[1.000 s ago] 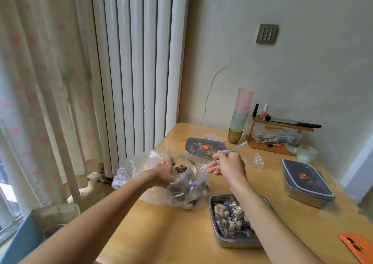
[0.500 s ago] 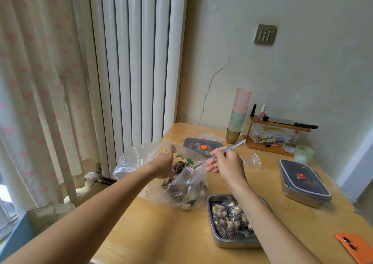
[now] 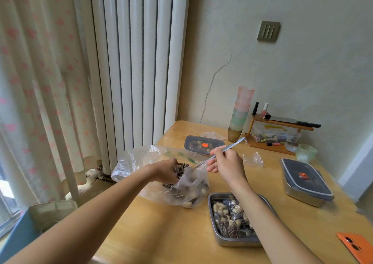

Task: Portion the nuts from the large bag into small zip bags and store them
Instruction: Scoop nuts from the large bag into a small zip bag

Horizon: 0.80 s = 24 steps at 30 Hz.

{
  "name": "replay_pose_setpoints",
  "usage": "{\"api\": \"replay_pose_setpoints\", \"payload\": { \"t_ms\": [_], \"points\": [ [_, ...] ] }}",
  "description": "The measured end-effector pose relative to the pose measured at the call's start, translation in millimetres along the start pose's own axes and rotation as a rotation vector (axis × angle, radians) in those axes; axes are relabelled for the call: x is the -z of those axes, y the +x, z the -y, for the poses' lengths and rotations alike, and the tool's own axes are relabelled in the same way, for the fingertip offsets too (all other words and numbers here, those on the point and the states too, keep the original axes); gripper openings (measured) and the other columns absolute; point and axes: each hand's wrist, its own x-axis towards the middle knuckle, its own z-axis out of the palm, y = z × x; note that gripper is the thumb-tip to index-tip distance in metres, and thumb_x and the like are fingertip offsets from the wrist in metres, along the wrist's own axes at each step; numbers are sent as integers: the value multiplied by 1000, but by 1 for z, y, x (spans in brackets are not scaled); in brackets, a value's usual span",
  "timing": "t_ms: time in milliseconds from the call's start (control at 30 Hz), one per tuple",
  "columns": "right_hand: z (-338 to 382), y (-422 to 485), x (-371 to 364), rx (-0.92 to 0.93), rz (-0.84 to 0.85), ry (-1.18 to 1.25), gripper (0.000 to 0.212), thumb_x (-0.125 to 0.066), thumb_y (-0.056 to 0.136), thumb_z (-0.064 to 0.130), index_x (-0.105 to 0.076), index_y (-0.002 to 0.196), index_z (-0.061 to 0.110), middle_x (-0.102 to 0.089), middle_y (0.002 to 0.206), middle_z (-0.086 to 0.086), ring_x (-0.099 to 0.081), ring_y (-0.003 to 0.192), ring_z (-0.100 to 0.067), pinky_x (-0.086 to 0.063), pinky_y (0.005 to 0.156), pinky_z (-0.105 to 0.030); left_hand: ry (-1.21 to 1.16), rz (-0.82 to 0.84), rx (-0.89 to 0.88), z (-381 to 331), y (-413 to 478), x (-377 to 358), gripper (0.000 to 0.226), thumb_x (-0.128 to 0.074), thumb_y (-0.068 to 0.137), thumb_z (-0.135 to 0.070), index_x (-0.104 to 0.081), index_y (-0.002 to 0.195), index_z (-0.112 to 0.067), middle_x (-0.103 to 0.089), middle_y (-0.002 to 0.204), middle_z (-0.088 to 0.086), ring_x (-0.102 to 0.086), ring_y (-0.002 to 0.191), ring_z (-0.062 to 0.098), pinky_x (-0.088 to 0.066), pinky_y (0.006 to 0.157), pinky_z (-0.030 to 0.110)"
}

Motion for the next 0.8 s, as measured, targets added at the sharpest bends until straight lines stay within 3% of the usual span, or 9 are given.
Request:
{"api": "replay_pose_setpoints", "payload": {
  "t_ms": [133, 300, 400, 500, 567, 600, 667, 733, 800],
  "points": [
    [0, 1, 0, 22, 3, 2, 27, -46, 104, 16, -68, 89, 12, -75, 70, -9, -74, 63, -26, -52, 60, -30, -26, -3, 37, 0, -2, 8, 10, -54, 85, -14, -55, 94, -10, -54, 81, 2, -45, 72, 21, -36, 64, 34],
    [-1, 2, 3, 49, 2, 13, 26, -48, 104, 17, -68, 88, 12, -75, 70, -8, -74, 62, -29, -51, 60, -31, 73, 23, 94, 6, -2, 16, 28, -63, 88, -34, -51, 70, -15, -52, 70, -1, -46, 66, 17, -34, 57, 30],
    [0, 2, 4, 55, 10, 20, 25, -48, 104, 17, -67, 89, 11, -75, 70, -9, -73, 62, -29, -50, 58, -29, 84, 52, 116, 7, -2, 17, 31, -66, 89, -38, -52, 70, -18, -57, 66, -2, -50, 65, 18, -37, 61, 30],
    [2, 1, 3, 46, 28, 17, 25, -47, 104, 16, -67, 90, 10, -74, 69, -9, -73, 61, -29, -49, 54, -25, -19, 140, 73, 8, -4, 15, 37, -70, 87, -34, -43, 66, -21, -42, 61, -4, -35, 62, 20, -25, 58, 33],
    [2, 1, 2, 37, 30, 10, 24, -47, 103, 14, -67, 90, 10, -74, 68, -9, -72, 60, -28, -49, 53, -24, -102, 218, 106, 6, -6, 19, 35, -74, 82, -42, -48, 84, -20, -51, 79, 0, -46, 75, 21, -37, 67, 33],
    [2, 1, 2, 33, 29, 6, 24, -47, 103, 14, -67, 90, 10, -74, 68, -9, -72, 60, -27, -49, 53, -24, -111, 257, 154, 6, -8, 21, 47, -74, 79, -50, -47, 102, -19, -57, 96, 4, -53, 94, 25, -46, 84, 38],
    [0, 0, 1, 26, 31, -4, 25, -46, 103, 14, -67, 90, 11, -75, 69, -9, -73, 60, -26, -50, 54, -24, -98, 317, 231, 5, -12, 25, 70, -70, 78, -56, -37, 128, -20, -56, 122, 11, -50, 125, 33, -40, 110, 51],
    [-1, 0, 1, 24, 34, -7, 25, -46, 104, 15, -67, 90, 11, -75, 70, -9, -73, 60, -24, -51, 55, -25, -108, 311, 223, 6, -12, 24, 77, -68, 79, -55, -33, 137, -18, -53, 135, 13, -46, 133, 36, -37, 115, 53],
    [-1, 0, 2, 27, 33, -8, 25, -46, 103, 14, -67, 90, 12, -74, 69, -8, -73, 59, -24, -51, 55, -26, -93, 278, 184, 8, -10, 21, 73, -68, 81, -52, -37, 136, -14, -54, 135, 11, -50, 128, 32, -41, 113, 51]
  ]
}}
